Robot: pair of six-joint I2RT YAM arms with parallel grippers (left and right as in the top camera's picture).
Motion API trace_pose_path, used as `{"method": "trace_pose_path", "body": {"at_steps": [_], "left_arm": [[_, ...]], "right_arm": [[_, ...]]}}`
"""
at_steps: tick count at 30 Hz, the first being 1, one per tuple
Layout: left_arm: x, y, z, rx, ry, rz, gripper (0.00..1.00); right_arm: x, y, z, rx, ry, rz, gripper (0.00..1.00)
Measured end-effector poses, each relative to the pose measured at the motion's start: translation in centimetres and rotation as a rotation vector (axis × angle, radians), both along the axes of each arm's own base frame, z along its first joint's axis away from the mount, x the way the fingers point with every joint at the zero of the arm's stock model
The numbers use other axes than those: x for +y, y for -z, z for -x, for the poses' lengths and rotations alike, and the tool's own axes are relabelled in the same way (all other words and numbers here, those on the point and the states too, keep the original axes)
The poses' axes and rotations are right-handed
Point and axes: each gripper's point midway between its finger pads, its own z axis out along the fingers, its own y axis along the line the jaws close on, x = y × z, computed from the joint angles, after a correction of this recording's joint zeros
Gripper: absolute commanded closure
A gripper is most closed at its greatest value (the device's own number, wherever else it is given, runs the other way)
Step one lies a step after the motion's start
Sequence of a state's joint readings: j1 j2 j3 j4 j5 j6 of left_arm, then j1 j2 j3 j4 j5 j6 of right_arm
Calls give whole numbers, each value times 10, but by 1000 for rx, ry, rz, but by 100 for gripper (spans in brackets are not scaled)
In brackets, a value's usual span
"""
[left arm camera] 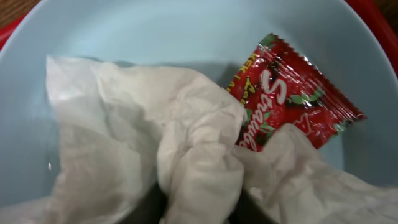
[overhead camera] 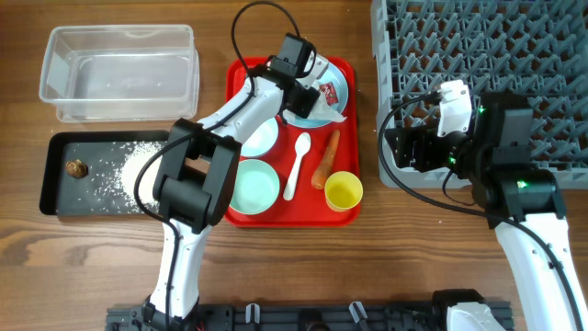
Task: Sort waste into correct bins and load items into the dishwasher rack
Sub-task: 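Carry the tissue and wrapper into the clear plastic bin and release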
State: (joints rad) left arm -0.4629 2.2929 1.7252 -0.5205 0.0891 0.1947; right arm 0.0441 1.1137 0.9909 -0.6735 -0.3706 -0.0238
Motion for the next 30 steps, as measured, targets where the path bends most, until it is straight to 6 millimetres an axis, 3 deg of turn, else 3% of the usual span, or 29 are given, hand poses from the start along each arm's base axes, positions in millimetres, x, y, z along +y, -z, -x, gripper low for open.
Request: {"method": "trace_pose_path", "body": {"at_steps": [8,12,15,21,23,26,28,30], "left_arm": [[1,-2,-1,20,-66,34,96],[8,-21,-8,23,-152,75,96],[23,-67,-21,-34,-243,147,96],[79,-222,-36,-280,-379,311,96],[111,-268,-34,-369,-438,335,96],[154,-297,-33,-437,-527,327,96],[188,-296,-35,-440,-598,298,96],[218,-283,-35,-407,-664,259,96]], "right_arm": [[0,0,0,0,0,0,4],[0,0,0,0,0,0,4],[0,0,0,0,0,0,4],[0,0,0,-1,0,0,4],[0,0,0,-1,0,0,4],[0,0,0,-1,0,0,4],[0,0,0,-1,0,0,4],[0,0,0,-1,0,0,4]]}}
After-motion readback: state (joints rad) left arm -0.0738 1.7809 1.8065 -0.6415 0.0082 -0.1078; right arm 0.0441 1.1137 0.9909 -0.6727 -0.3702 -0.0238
